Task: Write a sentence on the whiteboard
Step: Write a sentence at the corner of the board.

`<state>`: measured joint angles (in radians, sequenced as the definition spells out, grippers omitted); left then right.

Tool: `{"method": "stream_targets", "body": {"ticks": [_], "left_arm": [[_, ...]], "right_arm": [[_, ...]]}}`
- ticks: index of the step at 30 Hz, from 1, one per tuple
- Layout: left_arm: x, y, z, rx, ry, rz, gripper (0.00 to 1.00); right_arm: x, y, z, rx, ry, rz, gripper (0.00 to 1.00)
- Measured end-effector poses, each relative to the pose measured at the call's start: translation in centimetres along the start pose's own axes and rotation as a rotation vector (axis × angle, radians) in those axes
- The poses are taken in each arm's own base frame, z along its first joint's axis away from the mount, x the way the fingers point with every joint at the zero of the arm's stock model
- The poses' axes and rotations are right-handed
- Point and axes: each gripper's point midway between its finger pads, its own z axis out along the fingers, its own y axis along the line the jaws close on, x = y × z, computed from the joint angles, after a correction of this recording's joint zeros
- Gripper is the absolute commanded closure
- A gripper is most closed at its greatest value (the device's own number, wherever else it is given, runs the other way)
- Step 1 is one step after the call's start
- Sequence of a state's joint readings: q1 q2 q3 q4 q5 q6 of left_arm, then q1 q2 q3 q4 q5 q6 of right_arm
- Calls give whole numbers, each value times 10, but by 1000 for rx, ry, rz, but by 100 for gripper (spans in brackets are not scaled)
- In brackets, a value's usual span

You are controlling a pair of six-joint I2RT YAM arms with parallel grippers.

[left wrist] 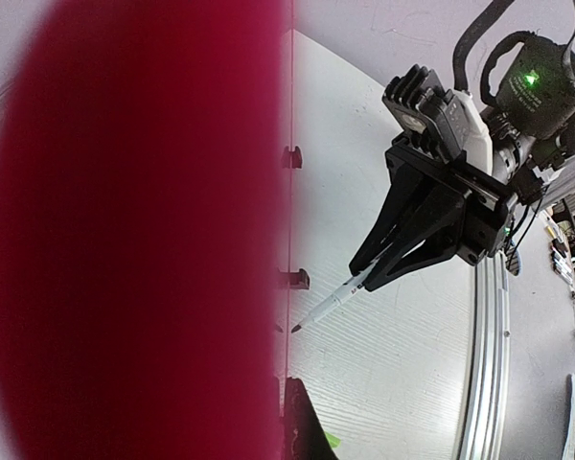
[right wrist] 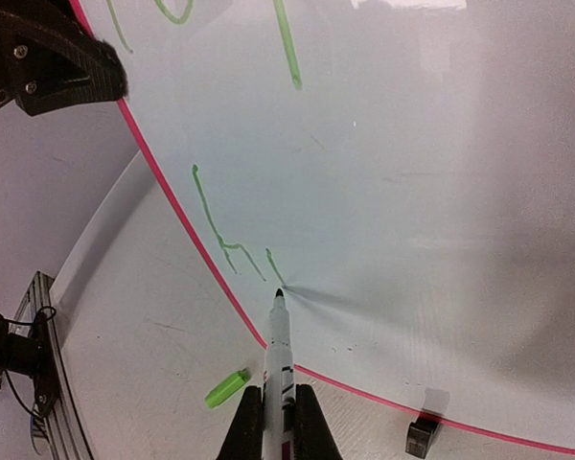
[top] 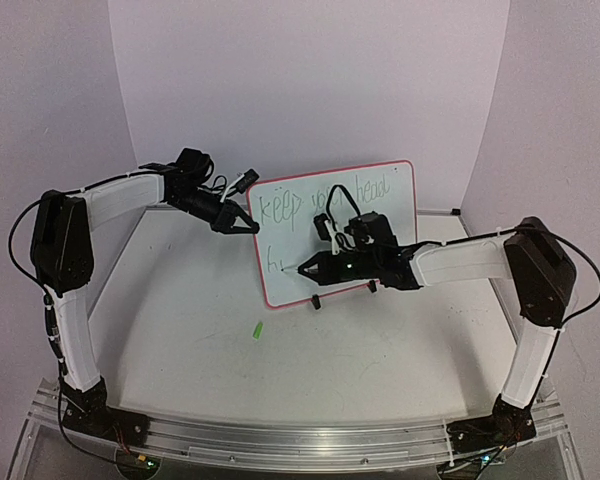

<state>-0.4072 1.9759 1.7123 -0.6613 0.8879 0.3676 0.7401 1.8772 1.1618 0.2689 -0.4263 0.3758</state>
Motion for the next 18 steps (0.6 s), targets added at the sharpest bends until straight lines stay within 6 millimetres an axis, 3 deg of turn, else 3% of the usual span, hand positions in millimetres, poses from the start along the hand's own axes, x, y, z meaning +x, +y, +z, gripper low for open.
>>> {"method": "stream_targets", "body": {"ticks": [18], "left_arm": [[0,-1,0,-1,0,1,100]], "right_arm": [[-23,16,-11,-33,-55,-22,100]]}}
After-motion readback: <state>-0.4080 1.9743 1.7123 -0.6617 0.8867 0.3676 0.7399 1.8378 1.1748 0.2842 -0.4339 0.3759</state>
